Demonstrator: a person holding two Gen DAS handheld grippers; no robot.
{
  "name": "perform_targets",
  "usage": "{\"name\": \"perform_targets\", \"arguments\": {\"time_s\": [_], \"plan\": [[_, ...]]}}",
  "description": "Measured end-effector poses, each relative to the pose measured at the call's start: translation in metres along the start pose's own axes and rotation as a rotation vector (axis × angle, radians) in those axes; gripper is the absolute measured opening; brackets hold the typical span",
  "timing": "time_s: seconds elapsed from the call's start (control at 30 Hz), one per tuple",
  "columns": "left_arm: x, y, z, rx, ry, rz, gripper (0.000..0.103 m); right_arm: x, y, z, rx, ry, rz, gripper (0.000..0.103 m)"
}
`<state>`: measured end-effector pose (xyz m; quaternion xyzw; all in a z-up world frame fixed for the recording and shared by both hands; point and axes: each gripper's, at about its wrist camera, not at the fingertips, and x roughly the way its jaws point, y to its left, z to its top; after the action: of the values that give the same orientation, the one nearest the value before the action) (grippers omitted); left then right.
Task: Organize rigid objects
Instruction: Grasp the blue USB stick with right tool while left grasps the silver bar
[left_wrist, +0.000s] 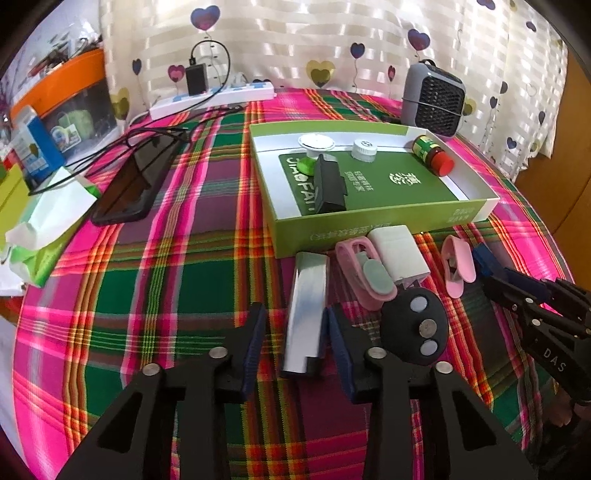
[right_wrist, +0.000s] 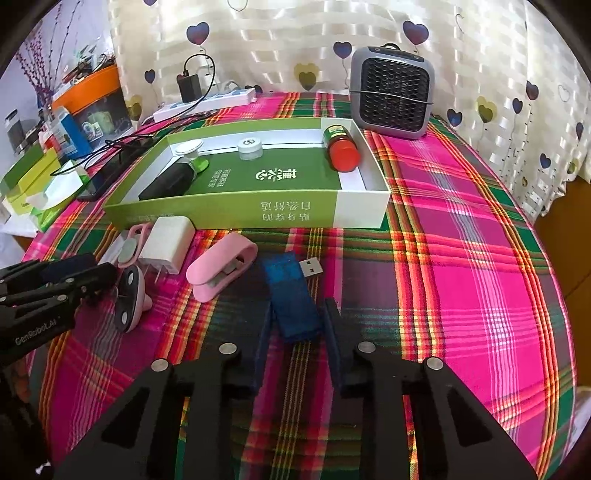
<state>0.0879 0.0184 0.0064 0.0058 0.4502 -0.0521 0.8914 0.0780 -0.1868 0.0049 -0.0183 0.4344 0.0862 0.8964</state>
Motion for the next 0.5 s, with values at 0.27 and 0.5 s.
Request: {"name": "perform_targets", "arguments": {"time_s": [0.27, 0.5], "plan": [[-0.0006, 0.0024, -0.0004, -0.008, -0.004, -0.007, 0.026, -0.0003, 0.0, 0.0002, -0.001, 0.0, 0.002, 0.023], [-0.0022, 0.0036, -0.0018, -0.015, -0.009, -0.032, 0.022, -0.0003, 0.0004, 0.0003, -0.001, 0.0, 0.001, 0.023]]}}
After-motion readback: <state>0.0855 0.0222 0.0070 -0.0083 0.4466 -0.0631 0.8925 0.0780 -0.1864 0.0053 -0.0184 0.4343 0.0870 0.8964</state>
